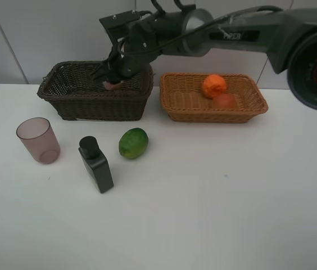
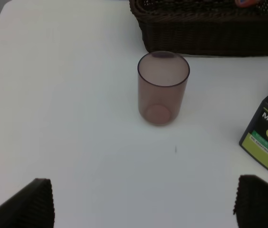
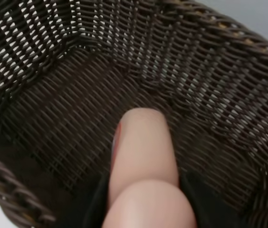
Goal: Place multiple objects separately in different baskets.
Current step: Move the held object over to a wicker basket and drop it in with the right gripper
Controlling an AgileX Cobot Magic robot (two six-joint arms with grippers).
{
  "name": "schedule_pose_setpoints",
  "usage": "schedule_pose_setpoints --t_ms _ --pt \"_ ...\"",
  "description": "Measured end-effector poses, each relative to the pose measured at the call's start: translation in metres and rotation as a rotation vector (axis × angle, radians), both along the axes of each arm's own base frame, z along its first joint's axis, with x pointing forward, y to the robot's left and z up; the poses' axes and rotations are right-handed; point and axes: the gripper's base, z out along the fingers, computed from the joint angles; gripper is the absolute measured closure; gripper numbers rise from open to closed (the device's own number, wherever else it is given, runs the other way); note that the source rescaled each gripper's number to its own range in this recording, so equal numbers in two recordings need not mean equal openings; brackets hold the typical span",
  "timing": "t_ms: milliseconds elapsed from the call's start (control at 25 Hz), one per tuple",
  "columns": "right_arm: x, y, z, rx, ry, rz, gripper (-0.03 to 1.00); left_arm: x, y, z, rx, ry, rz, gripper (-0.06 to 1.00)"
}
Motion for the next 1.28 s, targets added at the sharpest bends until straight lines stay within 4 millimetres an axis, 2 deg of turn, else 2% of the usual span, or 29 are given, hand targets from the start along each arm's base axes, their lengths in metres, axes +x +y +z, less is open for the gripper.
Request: schedule_pose_setpoints --t_ms 80,480,640,960,1000,1080,1200,1280 --pt "0.003 0.001 -0.006 0.01 -0.008 0.005 0.97 0.0 0.0 0.0 0.0 0.0 0.0 -0.04" --pt "0.02 -0.011 -0.008 0.063 -0.053 -0.019 0.97 0.0 0.0 0.0 0.0 0.0 0.0 -0.04" --pt "0.022 -0.012 -0.023 0.046 -0.032 -0.022 0.97 0.0 0.0 0.0 0.0 0.0 0.0 -0.04" --pt "0.022 -0.011 -0.022 0.051 -0.037 -0.02 0.95 0.0 0.0 0.0 0.0 0.0 0.0 -0.04" --pt "0.022 -0.011 -0.022 0.054 -0.034 -0.022 0.89 0.0 0.0 0.0 0.0 0.0 0.0 -0.04" --pt "0.022 -0.011 -0.022 0.063 -0.034 -0.023 0.69 0.0 0.0 0.0 0.0 0.0 0.0 -0.04" --pt "0.022 -0.011 -0.022 0.071 -0.03 -0.026 0.33 0.0 0.0 0.0 0.0 0.0 0.0 -0.04" --pt "0.021 -0.011 -0.02 0.068 -0.025 -0.029 0.15 0.0 0.0 0.0 0.0 0.0 0.0 -0.04"
